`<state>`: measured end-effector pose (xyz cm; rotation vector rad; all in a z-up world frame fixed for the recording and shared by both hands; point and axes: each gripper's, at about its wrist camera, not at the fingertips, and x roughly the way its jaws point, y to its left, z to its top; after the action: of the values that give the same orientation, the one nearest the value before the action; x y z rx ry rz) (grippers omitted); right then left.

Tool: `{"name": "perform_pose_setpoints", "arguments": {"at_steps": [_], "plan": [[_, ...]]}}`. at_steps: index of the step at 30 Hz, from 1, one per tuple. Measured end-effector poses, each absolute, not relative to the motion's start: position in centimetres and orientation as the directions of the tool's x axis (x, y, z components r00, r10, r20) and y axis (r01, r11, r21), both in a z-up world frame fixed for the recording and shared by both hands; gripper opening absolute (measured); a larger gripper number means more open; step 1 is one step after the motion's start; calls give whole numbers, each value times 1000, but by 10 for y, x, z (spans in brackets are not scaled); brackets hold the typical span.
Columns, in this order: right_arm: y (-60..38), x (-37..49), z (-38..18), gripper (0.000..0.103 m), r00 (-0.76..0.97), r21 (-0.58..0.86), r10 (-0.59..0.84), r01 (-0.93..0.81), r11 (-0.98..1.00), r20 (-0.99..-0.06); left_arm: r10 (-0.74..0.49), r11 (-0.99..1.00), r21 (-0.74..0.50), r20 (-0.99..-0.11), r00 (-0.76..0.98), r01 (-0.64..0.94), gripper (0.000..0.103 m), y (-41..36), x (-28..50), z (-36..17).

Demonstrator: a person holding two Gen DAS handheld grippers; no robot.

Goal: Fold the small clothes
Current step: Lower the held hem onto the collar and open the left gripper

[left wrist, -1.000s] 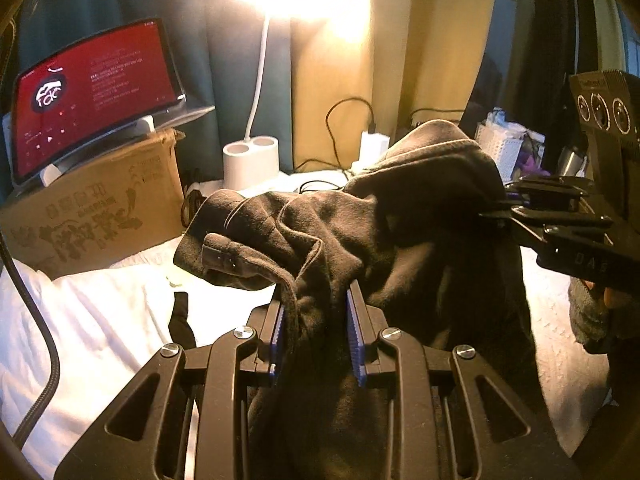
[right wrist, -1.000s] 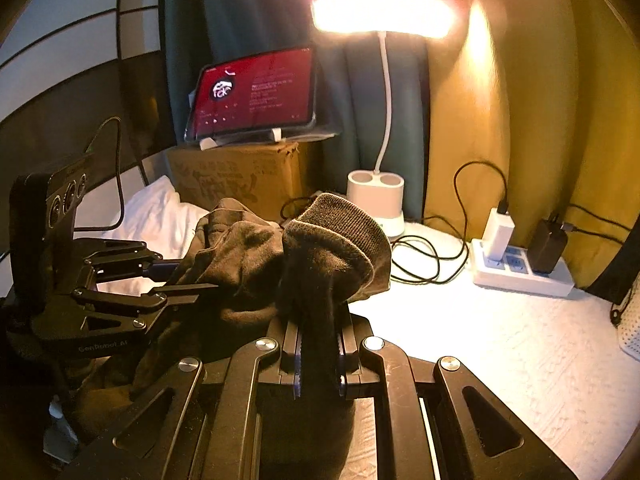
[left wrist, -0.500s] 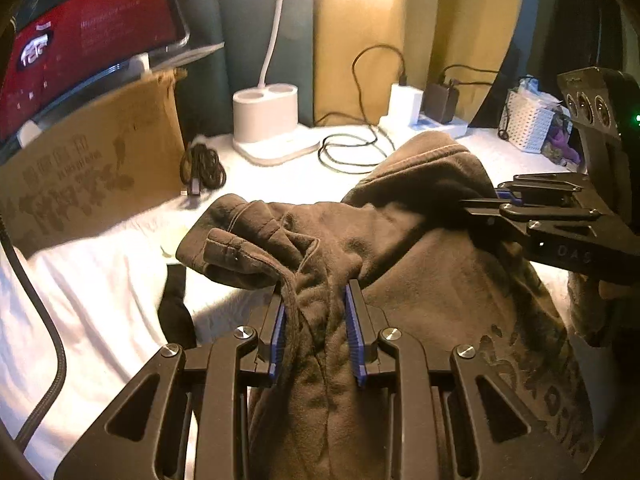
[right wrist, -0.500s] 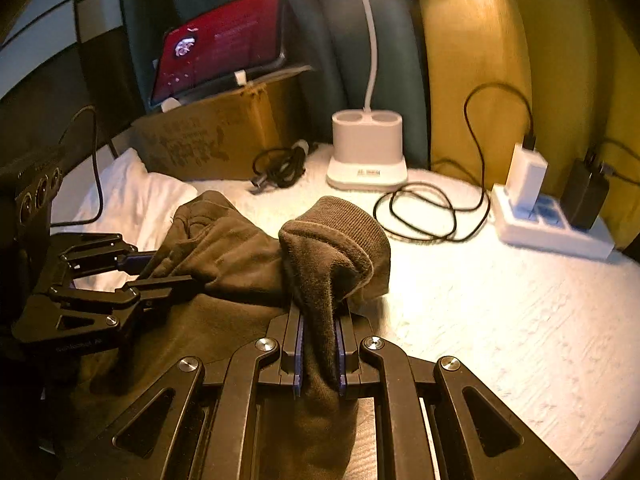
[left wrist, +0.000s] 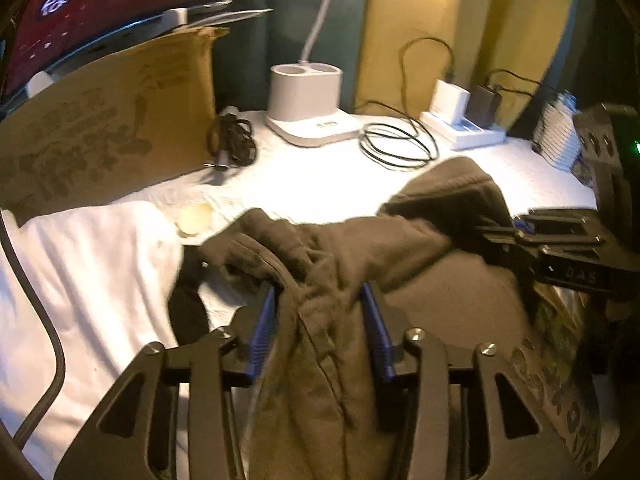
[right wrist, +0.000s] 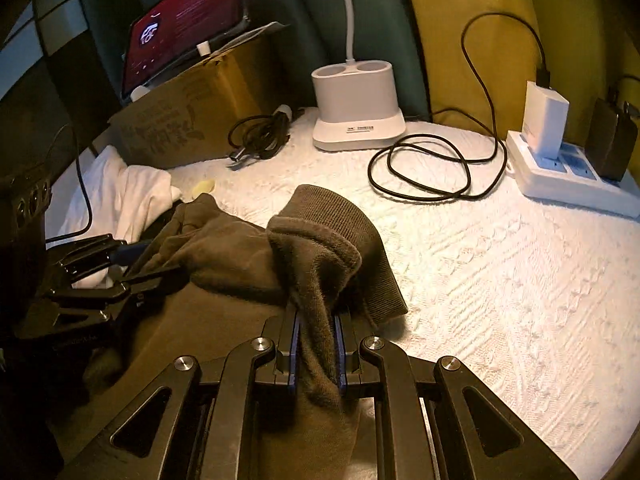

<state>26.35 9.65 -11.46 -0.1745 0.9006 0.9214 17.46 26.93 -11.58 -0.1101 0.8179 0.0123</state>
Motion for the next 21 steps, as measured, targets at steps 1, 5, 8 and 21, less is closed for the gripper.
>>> {"name": "perform_pose_setpoints", "arguments": {"at_steps": [1,5,8,21], "plan": [[96,264,-115,13,278,237,617,-748,620,-736,-18,994,-88,-726,688,-68,46,272,175,-115],[89,269,-109,25,294,250,617,-726,641,-730,57,992,-39,-719,692,-123,46,279,179,-112],[78,276,-105,28,332,242,604,-698,674,-725,134,985,23,-724,677,-169,46,285,183,-114],[78,282,-117,29,395,157,544,-685,711,-740,100,982,-24,-769,631,-185,46,295,191,-119]]}}
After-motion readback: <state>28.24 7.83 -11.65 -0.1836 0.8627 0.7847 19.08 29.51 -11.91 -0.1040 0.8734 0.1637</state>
